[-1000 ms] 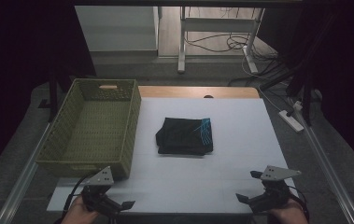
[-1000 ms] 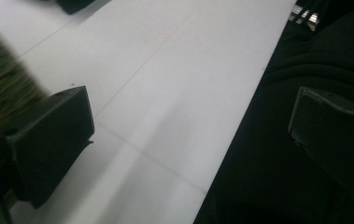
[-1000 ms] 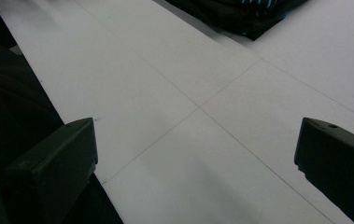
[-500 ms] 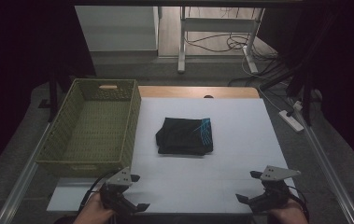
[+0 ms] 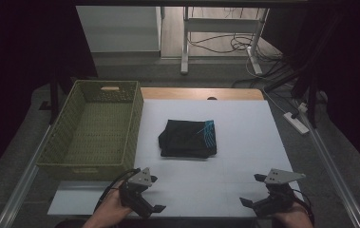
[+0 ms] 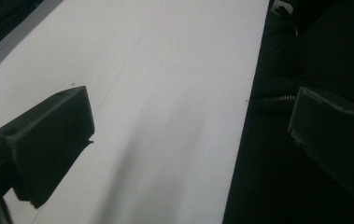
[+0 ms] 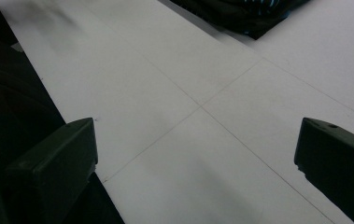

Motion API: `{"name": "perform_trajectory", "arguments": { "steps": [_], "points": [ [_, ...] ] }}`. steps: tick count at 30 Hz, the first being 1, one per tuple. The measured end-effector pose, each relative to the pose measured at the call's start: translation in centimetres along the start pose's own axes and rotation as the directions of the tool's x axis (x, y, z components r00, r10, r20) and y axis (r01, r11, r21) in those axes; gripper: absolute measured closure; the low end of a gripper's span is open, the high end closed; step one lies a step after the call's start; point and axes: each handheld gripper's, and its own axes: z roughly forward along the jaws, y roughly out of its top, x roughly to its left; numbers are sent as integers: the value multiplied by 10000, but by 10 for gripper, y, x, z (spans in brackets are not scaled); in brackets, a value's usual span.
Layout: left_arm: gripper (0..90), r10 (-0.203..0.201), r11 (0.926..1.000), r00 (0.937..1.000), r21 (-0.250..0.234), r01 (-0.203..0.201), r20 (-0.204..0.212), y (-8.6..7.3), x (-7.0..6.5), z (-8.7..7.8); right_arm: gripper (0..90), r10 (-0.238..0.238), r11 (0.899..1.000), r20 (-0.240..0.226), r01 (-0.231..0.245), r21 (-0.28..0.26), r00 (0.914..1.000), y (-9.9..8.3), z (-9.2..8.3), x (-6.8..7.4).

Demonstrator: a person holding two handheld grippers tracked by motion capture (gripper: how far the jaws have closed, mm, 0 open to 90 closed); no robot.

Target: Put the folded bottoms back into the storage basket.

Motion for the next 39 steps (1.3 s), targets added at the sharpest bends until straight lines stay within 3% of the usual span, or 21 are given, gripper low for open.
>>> {"name": "perform_trajectory", "arguments": {
  "steps": [11, 24, 30, 39],
  "points": [
    [0, 420, 9988, 9989, 250, -425, 200, 19, 6, 21, 0, -50, 10000, -8, 50, 52, 10000, 0, 0, 0],
    [0, 621, 9973, 9979, 375, -627, 186, 43, 23, 43, 0, -89, 9999, 5, 89, 87, 10000, 0, 1, 1],
    [0, 667, 9966, 9978, 496, -663, -54, 53, 34, 50, 0, -87, 9999, 11, 87, 97, 10000, 0, 1, 1],
    [0, 169, 9993, 9967, 332, -143, -796, 62, 56, 57, 0, -86, 9999, 16, 86, 99, 10000, 0, 1, 1]
  ]
}}
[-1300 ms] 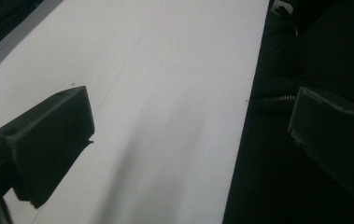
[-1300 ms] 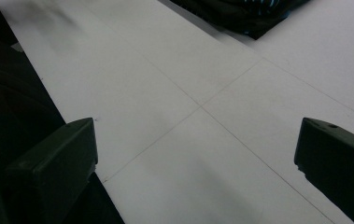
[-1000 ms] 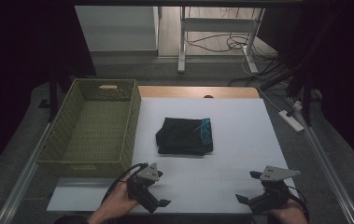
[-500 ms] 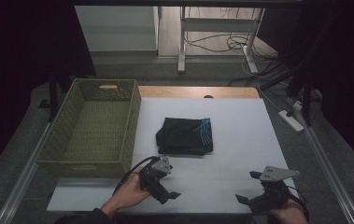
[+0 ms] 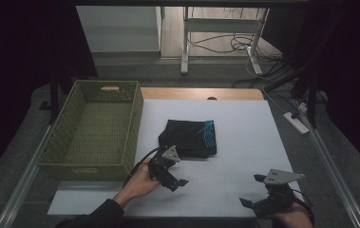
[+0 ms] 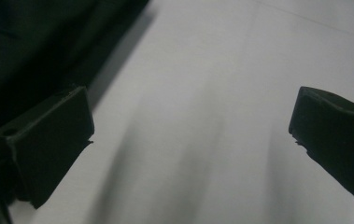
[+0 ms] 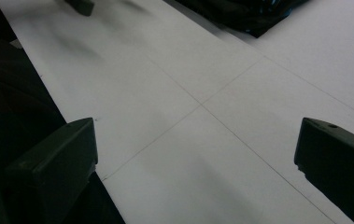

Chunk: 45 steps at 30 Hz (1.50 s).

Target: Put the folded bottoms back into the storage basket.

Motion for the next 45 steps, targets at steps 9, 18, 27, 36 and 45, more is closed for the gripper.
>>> {"name": "perform_trajectory", "arguments": {
  "steps": [9, 18, 27, 36, 45],
  "points": [
    [0, -640, 9978, 9956, -233, 626, -688, 9, 22, 0, 0, 64, 10000, 14, -64, 16, 10000, 0, 0, 0],
    [0, -1127, 9927, 9885, -554, 1076, -1003, 16, 35, -1, 0, 74, 10000, 27, -74, 34, 10000, 0, 0, 0],
    [0, -1447, 9887, 9788, -606, 1372, -1448, 24, 43, -7, 0, 60, 10000, 24, -60, 78, 10000, 0, 1, 0],
    [0, -2464, 9692, 9441, -594, 2391, -2190, 22, 65, -4, 1, 66, 10000, 12, -66, 69, 10000, 0, 1, -1],
    [0, -3255, 9455, 9127, -834, 3147, -2469, 21, 82, -3, 1, 71, 9999, 8, -72, 80, 10000, 0, 1, -1]
  ]
}}
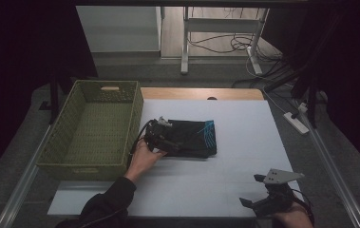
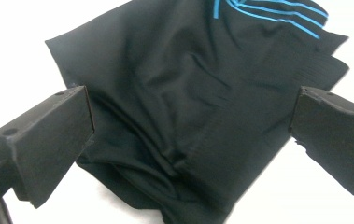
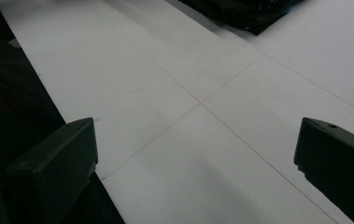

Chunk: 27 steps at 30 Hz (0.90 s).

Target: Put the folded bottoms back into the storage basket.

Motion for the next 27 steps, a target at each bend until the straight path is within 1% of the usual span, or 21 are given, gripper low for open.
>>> {"name": "perform_trajectory", "arguments": {
  "steps": [4, 6, 8, 10, 12, 14, 15, 16, 19, 21, 22, 26, 27],
  "points": [
    [0, -373, 9993, 9989, 39, 374, -301, 4, 4, 3, 1, -13, 10000, -5, 13, 14, 10000, 0, 0, 0],
    [17, -386, 9992, 9986, 65, 389, -372, 5, 5, 4, 1, -18, 10000, -6, 18, 20, 10000, 0, 0, 0],
    [25, -374, 9992, 9973, 93, 380, -636, 7, 6, 4, 1, -19, 10000, -9, 19, 16, 10000, 0, 0, 0],
    [39, -593, 9982, 9965, 55, 598, -587, 7, 9, 4, 1, -20, 10000, -12, 20, 7, 10000, 0, 0, 0],
    [41, -746, 9971, 9941, 76, 755, -788, 7, 12, 5, 1, -26, 10000, -13, 26, 8, 10000, 0, 0, 0],
    [42, -829, 9960, 9912, 242, 858, -1032, 6, 14, 8, 1, -33, 10000, -10, 33, 6, 10000, 0, 0, 0],
    [41, -896, 9953, 9901, 273, 930, -1085, 5, 15, 9, 1, -30, 10000, -7, 30, 8, 10000, 0, 0, 0],
    [40, -952, 9946, 9897, 319, 991, -1071, 3, 17, 10, 1, -24, 10000, -7, 24, -5, 10000, 0, 0, 0],
    [36, -1250, 9906, 9849, 414, 1307, -1201, -1, 22, 14, 1, -26, 10000, -19, 26, -14, 10000, 0, 0, 0],
    [32, -1408, 9879, 9833, 489, 1472, -1154, -3, 24, 16, 1, -33, 10000, -12, 33, 2, 10000, 0, 0, 0],
    [31, -1450, 9873, 9830, 495, 1512, -1122, -4, 25, 18, 1, -37, 10000, -13, 37, 3, 10000, 0, 0, 0],
    [28, -1582, 9845, 9799, 574, 1660, -1216, -6, 26, 21, 1, -27, 10000, -12, 27, -7, 10000, 0, 0, 0],
    [26, -1658, 9825, 9778, 642, 1750, -1282, -7, 27, 23, 1, -44, 10000, -10, 44, 4, 10000, 0, 0, 0]
  ]
}}
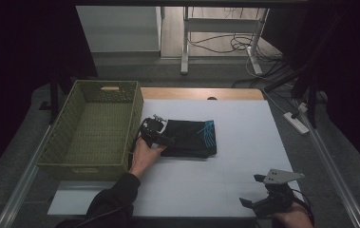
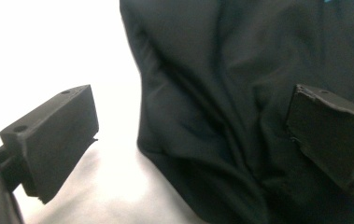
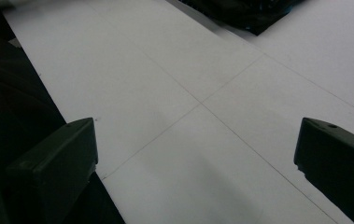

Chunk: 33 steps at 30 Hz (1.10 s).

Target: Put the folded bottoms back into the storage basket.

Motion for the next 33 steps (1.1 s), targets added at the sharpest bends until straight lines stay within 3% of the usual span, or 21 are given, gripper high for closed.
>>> {"name": "perform_trajectory", "arguments": {
  "steps": [4, 8, 13, 17, 20, 21, 22, 25, 29, 33],
  "points": [
    [43, -206, 9995, 9998, 249, 206, 14, -2, 3, 5, 1, 4, 10000, 3, -4, 0, 10000, 0, 0, 0],
    [114, -510, 9979, 9975, 414, 490, 486, -4, 4, 8, 1, 9, 10000, -1, -9, 4, 10000, 0, 0, 0],
    [201, -393, 9983, 9972, 457, 364, 635, -4, 2, 6, 1, -2, 10000, -1, 2, 11, 10000, 0, 0, 0],
    [325, -352, 9987, 9966, 402, 322, 744, -6, -1, 5, 1, -23, 10000, -3, 23, 20, 10000, 0, 0, 0],
    [499, -186, 9995, 9947, 284, 159, 1007, -8, -3, 4, 1, -38, 10000, -2, 38, 29, 10000, 0, 1, 0],
    [499, -163, 9996, 9927, 267, 132, 1197, -8, -3, 4, 1, -38, 10000, -2, 38, 29, 10000, 0, 1, 0],
    [613, -220, 9996, 9890, 222, 190, 1464, -9, -3, 4, 1, -37, 10000, -2, 37, 34, 10000, 0, 1, 0],
    [681, -113, 9999, 9857, 135, 91, 1683, -10, -5, 4, 1, -34, 10000, -1, 34, 33, 10000, 0, 1, 0],
    [771, 287, 9995, 9891, 97, -304, 1443, -9, -9, 2, 1, -11, 10000, 32, 11, 32, 10000, 0, 0, 0],
    [776, 310, 9995, 9886, 23, -317, 1470, -10, -9, 2, 1, 5, 10000, 98, -5, 20, 10000, 0, 0, 0]
  ]
}}
